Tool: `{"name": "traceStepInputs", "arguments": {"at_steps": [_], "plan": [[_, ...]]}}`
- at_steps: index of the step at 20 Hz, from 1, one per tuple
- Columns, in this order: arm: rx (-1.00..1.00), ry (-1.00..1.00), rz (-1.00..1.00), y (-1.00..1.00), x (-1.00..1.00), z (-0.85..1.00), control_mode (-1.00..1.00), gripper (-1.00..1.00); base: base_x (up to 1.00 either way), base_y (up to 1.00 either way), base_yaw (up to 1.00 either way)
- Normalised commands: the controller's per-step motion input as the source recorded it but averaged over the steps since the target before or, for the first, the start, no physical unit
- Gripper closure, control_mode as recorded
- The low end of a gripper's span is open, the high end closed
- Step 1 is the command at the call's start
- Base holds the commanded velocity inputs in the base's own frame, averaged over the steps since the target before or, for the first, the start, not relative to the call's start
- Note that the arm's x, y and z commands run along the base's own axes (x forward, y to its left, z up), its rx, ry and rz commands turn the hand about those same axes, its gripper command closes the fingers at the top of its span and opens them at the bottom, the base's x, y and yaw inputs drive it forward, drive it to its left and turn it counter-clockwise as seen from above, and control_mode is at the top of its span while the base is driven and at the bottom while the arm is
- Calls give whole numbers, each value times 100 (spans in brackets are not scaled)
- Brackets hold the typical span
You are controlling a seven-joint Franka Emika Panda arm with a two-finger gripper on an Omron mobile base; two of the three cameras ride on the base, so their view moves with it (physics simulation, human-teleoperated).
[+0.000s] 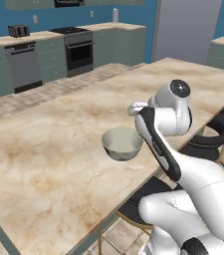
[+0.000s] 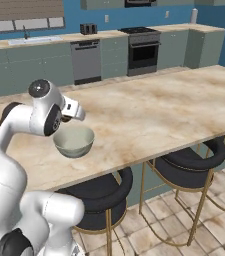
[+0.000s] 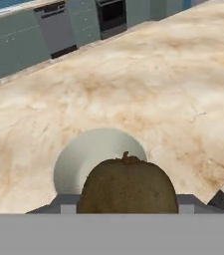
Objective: Retrieve the kiwi and apple from the fridge and place them into the bowl on the dining table.
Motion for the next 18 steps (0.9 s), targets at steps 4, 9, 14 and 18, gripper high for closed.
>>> {"name": "traceStepInputs", "arguments": {"at_steps": [4, 9, 14, 18], "plan": [[0, 25, 11, 41, 56, -65, -100, 100, 0, 0, 0], [1, 16, 8, 38, 38, -69, -100, 100, 0, 0, 0], [0, 5, 6, 28, 35, -63, -100, 100, 0, 0, 0], [0, 0, 2, 7, 31, -47, -100, 100, 0, 0, 0]]}}
